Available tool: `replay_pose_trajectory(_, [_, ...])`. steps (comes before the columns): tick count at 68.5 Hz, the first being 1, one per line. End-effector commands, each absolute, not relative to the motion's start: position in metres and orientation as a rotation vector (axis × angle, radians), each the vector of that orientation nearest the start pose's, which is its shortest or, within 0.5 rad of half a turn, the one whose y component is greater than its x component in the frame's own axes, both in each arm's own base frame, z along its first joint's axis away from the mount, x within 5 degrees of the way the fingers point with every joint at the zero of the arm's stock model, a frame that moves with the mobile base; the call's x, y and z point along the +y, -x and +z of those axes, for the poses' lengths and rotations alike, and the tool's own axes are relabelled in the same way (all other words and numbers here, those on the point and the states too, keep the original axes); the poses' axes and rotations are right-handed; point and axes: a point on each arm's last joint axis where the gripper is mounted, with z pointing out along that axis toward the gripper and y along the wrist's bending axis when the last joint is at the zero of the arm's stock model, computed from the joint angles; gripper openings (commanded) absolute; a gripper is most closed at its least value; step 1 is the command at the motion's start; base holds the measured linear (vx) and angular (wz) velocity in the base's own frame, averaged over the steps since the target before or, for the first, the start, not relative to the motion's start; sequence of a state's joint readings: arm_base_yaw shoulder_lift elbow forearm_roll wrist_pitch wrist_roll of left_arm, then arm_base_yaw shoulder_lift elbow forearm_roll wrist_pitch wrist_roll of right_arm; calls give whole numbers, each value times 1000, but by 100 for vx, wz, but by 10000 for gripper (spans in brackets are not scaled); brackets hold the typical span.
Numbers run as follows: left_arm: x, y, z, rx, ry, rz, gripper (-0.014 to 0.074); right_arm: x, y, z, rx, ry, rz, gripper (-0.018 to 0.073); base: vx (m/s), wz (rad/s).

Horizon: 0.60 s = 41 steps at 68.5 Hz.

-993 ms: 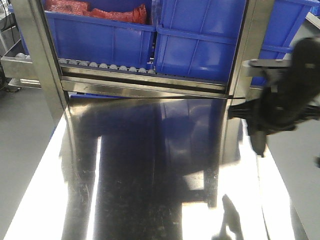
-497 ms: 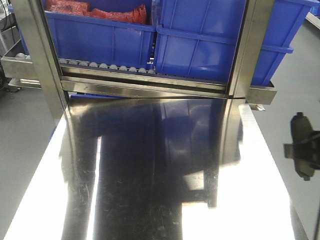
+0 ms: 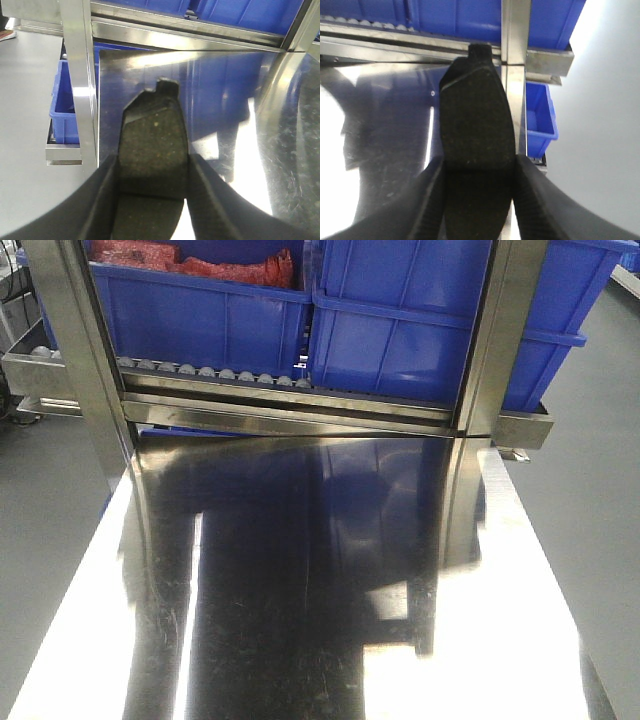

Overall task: Move and align brake pads A on conveyor
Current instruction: 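Lift the brake pad clear of the table with the right gripper, then back away from the steel table and turn toward the aisle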

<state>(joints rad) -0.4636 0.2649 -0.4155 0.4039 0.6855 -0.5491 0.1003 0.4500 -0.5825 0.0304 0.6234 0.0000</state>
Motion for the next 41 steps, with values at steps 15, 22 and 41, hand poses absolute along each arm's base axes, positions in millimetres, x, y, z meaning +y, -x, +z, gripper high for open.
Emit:
replay_pose_trajectory(15, [-8, -63, 295, 1867, -87, -247, -6, 13, -60, 314, 1687, 147, 132, -7, 0, 0])
replay_pose_trajectory(22, [-8, -63, 295, 1867, -87, -247, -6, 13, -59, 310, 1634, 114, 163, -7, 0, 0])
replay_pose_trajectory(41, [-8, -63, 295, 1867, -87, -247, -6, 12, -59, 312, 1611, 110, 154, -7, 0, 0])
